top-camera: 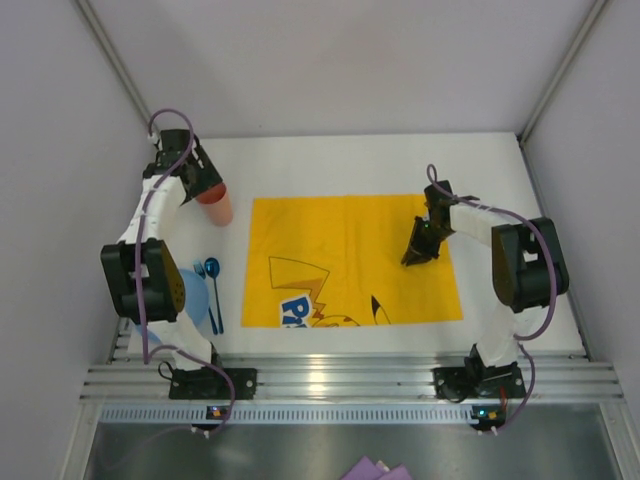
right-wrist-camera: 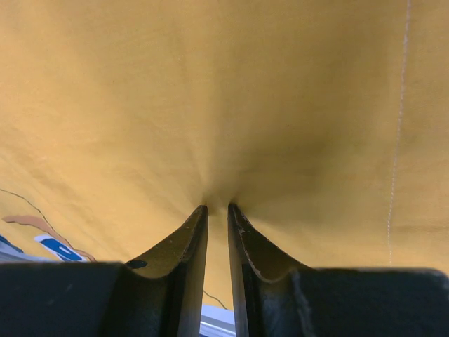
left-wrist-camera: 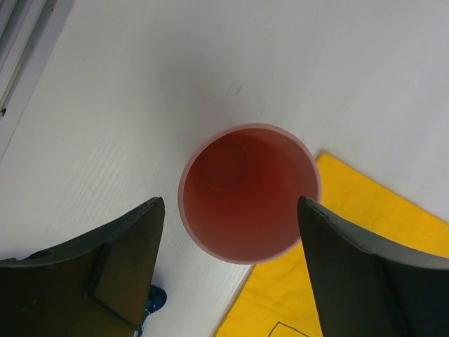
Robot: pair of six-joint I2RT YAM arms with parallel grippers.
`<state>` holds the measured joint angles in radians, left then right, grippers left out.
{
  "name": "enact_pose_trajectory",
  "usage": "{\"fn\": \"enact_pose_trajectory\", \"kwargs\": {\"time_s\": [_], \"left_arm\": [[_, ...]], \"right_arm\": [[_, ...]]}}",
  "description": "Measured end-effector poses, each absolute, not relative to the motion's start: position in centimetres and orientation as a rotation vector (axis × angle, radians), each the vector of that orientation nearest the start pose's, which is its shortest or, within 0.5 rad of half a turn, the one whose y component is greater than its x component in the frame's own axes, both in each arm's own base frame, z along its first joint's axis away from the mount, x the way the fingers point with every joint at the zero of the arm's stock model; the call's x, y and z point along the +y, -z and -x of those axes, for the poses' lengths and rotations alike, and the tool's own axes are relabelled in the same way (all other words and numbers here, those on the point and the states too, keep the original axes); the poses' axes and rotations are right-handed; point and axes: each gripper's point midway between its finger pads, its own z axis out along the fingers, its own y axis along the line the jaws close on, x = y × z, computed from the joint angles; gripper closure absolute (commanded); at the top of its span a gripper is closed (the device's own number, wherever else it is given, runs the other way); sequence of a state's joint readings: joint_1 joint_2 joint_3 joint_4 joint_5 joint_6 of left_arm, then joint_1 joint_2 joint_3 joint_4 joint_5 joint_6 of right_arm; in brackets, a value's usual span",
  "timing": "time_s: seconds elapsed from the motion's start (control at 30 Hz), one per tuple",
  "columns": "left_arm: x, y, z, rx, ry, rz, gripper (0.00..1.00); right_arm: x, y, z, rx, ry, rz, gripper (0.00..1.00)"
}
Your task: Set the dinner table for one person
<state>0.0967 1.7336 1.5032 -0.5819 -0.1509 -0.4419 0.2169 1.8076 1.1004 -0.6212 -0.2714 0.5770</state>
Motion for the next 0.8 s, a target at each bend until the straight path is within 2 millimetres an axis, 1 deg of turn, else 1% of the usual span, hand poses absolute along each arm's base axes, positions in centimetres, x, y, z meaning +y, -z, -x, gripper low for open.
{"fn": "enact_pose_trajectory", "kwargs": {"time_s": [0.07, 0.1, 0.13, 0.17, 0.23, 0.27, 0.3, 0.33, 0.37, 0.4, 0.47, 0.5, 0.57, 0.67, 0.7, 0.73, 0.77, 0.8], "left_arm": [[5.3, -16.4, -45.7, 2.276, -0.017, 0.701, 0.27], [5.3, -16.1, -45.8, 2.281, -0.019, 0.704, 0.29], [5.3, -15.8, -45.8, 2.289, -0.022, 0.702, 0.36], [5.3, -15.6, -45.8, 2.292, -0.022, 0.704, 0.37], [5.4, -15.1, -45.9, 2.304, -0.028, 0.703, 0.45], [5.4, -14.8, -45.8, 2.308, -0.032, 0.705, 0.52], [5.5, -14.6, -45.8, 2.313, -0.034, 0.708, 0.58], [5.5, -14.4, -45.8, 2.319, -0.037, 0.706, 0.63], [5.5, -14.1, -45.8, 2.323, -0.037, 0.707, 0.79], [5.4, -13.8, -45.8, 2.325, -0.035, 0.711, 0.87], [5.4, -13.2, -45.8, 2.341, -0.036, 0.702, 0.99], [5.4, -13.0, -46.0, 2.338, -0.031, 0.699, 1.0], [5.1, -13.1, -46.3, 2.337, -0.014, 0.688, 1.0], [4.4, -13.3, -46.8, 2.345, 0.036, 0.666, 1.0], [4.1, -13.3, -47.0, 2.347, 0.052, 0.658, 1.0], [3.7, -13.4, -47.1, 2.355, 0.065, 0.644, 1.0], [3.4, -13.6, -47.3, 2.359, 0.073, 0.63, 1.0], [2.8, -13.9, -47.5, 2.363, 0.078, 0.612, 1.0]], "right_arm": [[13.9, -1.8, -30.7, 2.945, -0.512, -0.485, 0.79], [13.9, -1.9, -30.7, 2.951, -0.505, -0.484, 0.78], [13.9, -1.9, -30.6, 2.956, -0.497, -0.481, 0.75], [13.8, -2.0, -30.6, 2.96, -0.488, -0.48, 0.74], [13.6, -2.1, -30.5, 2.971, -0.452, -0.471, 0.66], [13.4, -2.2, -30.4, 2.977, -0.436, -0.469, 0.61], [13.2, -2.2, -30.4, 2.981, -0.416, -0.465, 0.45], [12.9, -2.4, -30.3, 2.987, -0.394, -0.466, 0.31], [12.8, -2.6, -30.3, 2.992, -0.384, -0.466, 0.22], [12.7, -2.8, -30.3, 2.995, -0.369, -0.455, 0.08], [12.4, -3.6, -30.7, 2.993, -0.345, -0.437, 0.02], [12.4, -4.1, -31.0, 2.988, -0.339, -0.423, 0.0], [12.4, -5.6, -32.1, 2.96, -0.337, -0.402, 0.0], [13.1, -8.9, -34.2, 2.89, -0.367, -0.343, 0.0], [13.6, -10.2, -35.2, 2.857, -0.389, -0.316, 0.0], [14.4, -12.7, -36.7, 2.795, -0.422, -0.272, 0.0], [15.4, -14.0, -37.2, 2.766, -0.447, -0.232, 0.0], [16.5, -16.1, -38.1, 2.719, -0.476, -0.189, 0.0]]}}
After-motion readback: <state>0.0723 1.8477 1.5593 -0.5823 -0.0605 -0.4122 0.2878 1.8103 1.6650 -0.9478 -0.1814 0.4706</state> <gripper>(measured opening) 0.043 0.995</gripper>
